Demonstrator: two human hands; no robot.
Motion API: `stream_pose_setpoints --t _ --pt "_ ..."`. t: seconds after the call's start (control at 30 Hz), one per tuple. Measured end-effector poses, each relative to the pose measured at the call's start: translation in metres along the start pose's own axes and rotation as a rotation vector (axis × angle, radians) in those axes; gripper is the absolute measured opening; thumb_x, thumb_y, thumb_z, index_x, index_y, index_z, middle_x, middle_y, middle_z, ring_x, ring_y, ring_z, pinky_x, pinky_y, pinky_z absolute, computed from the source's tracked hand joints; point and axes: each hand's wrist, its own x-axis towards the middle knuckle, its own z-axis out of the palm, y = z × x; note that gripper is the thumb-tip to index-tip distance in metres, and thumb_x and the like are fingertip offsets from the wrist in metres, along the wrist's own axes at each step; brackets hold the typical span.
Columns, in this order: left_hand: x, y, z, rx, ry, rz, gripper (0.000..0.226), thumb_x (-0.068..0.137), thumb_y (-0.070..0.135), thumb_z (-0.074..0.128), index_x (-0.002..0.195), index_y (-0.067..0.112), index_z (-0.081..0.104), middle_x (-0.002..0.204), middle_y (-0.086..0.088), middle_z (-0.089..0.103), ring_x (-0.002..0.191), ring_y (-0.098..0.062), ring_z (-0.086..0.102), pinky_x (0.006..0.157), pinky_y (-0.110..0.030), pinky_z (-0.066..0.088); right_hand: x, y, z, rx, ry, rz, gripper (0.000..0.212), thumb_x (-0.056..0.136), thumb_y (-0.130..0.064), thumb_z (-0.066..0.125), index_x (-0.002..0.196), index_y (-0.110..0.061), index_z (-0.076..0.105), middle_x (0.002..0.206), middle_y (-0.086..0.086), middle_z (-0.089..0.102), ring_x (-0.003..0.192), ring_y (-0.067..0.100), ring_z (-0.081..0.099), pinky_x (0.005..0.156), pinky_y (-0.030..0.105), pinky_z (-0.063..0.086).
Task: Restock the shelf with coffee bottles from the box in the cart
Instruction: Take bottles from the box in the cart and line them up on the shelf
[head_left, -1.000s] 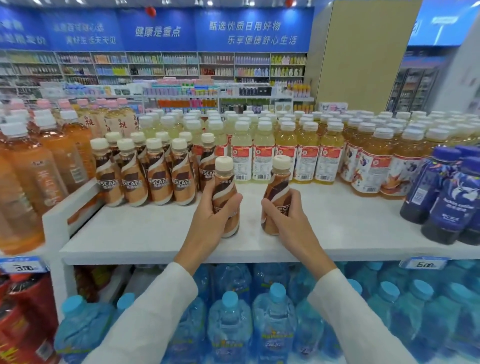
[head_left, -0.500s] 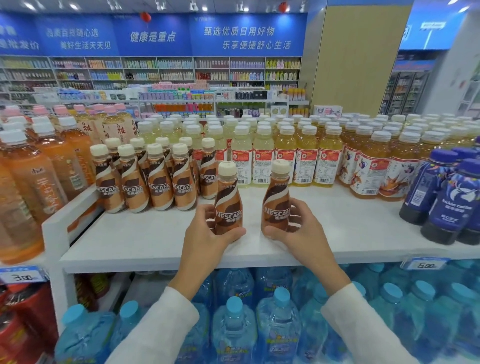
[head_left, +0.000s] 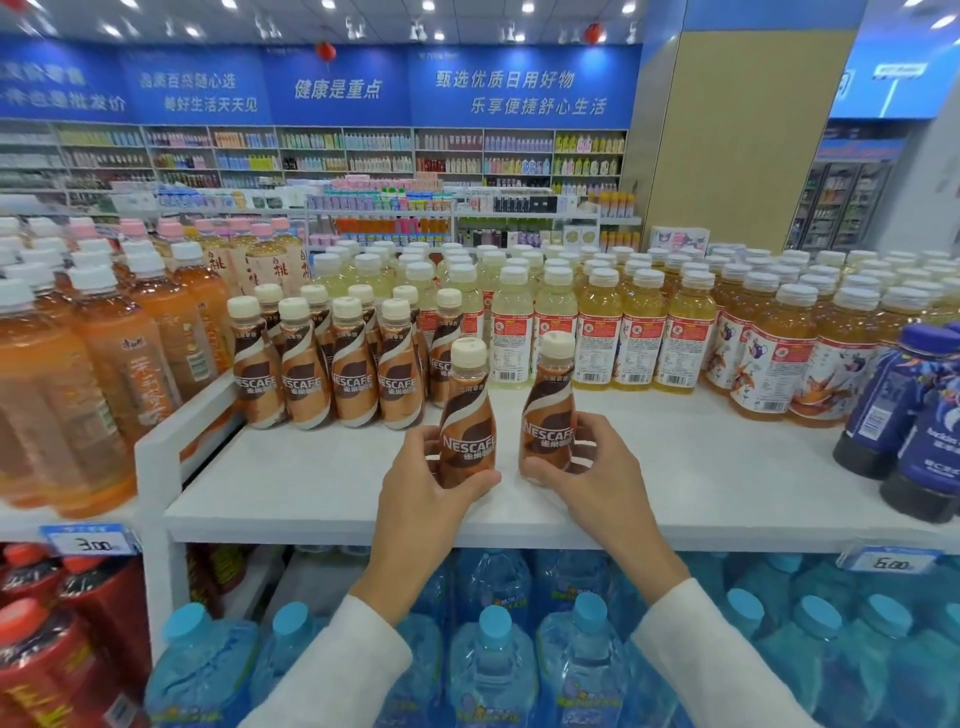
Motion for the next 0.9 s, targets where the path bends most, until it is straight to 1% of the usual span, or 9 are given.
stream_pose_setpoints --t 0.07,0.13,0.2,0.3,0.4,0.53,0.57,0.7,0.9 --pt "-0.002 -0.007 -0.012 -0.005 0.047 -0.009 0.063 0.071 0.043 0.088 0.118 0.037 0.046 0.111 0.019 0.059 0.098 -0.002 0.061 0.077 -0.012 0.043 0.012 -0.007 0.016 -0.015 -0.059 -0.013 0.059 0.076 -0.032 0.087 0.122 -0.031 0.050 0.118 -0.012 0.060 0.098 0.003 0.060 0.078 0.012 0.045" --pt "-0.005 -0.013 -0.026 0.002 0.092 -0.026 0.063 0.072 0.042 0.088 0.119 0.035 0.046 0.113 0.016 0.061 0.102 -0.007 0.061 0.081 -0.017 0.045 0.027 -0.013 0.036 -0.021 -0.107 -0.022 0.057 0.078 -0.032 0.087 0.122 -0.027 0.051 0.120 -0.009 0.060 0.104 0.010 0.060 0.085 0.019 0.048" --pt "-0.005 -0.020 -0.039 0.010 0.136 -0.033 0.064 0.071 0.042 0.089 0.119 0.033 0.048 0.113 0.014 0.062 0.103 -0.010 0.062 0.085 -0.023 0.048 0.041 -0.017 0.057 -0.010 -0.138 -0.033 0.057 0.077 -0.034 0.086 0.121 -0.026 0.050 0.121 -0.007 0.060 0.108 0.012 0.061 0.093 0.028 0.052" --pt "-0.005 -0.030 -0.059 0.028 0.181 -0.040 0.064 0.070 0.042 0.089 0.119 0.034 0.048 0.110 0.017 0.061 0.103 -0.010 0.062 0.086 -0.025 0.048 0.057 -0.021 0.083 0.019 -0.161 -0.048 0.059 0.078 -0.032 0.085 0.124 -0.026 0.048 0.124 -0.005 0.060 0.112 0.014 0.060 0.098 0.036 0.052" --pt "-0.005 -0.037 -0.075 0.042 0.215 -0.047 0.064 0.071 0.042 0.088 0.119 0.034 0.047 0.113 0.014 0.061 0.103 -0.010 0.060 0.087 -0.026 0.047 0.068 -0.024 0.096 0.027 -0.162 -0.048 0.062 0.079 -0.029 0.084 0.128 -0.023 0.046 0.128 -0.003 0.058 0.116 0.017 0.059 0.101 0.037 0.051" --pt "-0.005 -0.043 -0.090 0.043 0.253 -0.045 0.060 0.073 0.038 0.088 0.117 0.034 0.047 0.105 0.019 0.059 0.097 -0.005 0.059 0.078 -0.016 0.042 0.075 -0.021 0.105 0.021 -0.141 -0.051 0.063 0.080 -0.029 0.084 0.129 -0.022 0.045 0.130 -0.002 0.056 0.118 0.018 0.058 0.103 0.041 0.051" --pt "-0.005 -0.044 -0.093 0.046 0.258 -0.050 0.059 0.073 0.038 0.087 0.117 0.034 0.047 0.104 0.020 0.058 0.097 -0.004 0.058 0.077 -0.016 0.042 0.076 -0.020 0.107 0.018 -0.134 -0.051 0.063 0.079 -0.030 0.084 0.129 -0.023 0.045 0.130 -0.003 0.056 0.118 0.018 0.058 0.103 0.042 0.051" --pt "-0.004 -0.045 -0.101 0.048 0.271 -0.070 0.061 0.075 0.038 0.086 0.121 0.031 0.047 0.113 0.013 0.058 0.103 -0.011 0.057 0.086 -0.024 0.043 0.078 -0.020 0.112 0.007 -0.121 -0.056 0.062 0.079 -0.032 0.083 0.127 -0.024 0.045 0.128 -0.002 0.055 0.116 0.019 0.058 0.103 0.045 0.051" --pt "-0.003 -0.046 -0.105 0.038 0.287 -0.092 0.063 0.076 0.037 0.086 0.124 0.032 0.046 0.116 0.012 0.057 0.105 -0.011 0.056 0.088 -0.025 0.043 0.078 -0.023 0.117 0.001 -0.120 -0.059 0.063 0.080 -0.031 0.082 0.131 -0.021 0.045 0.130 -0.001 0.055 0.118 0.020 0.057 0.104 0.046 0.050"
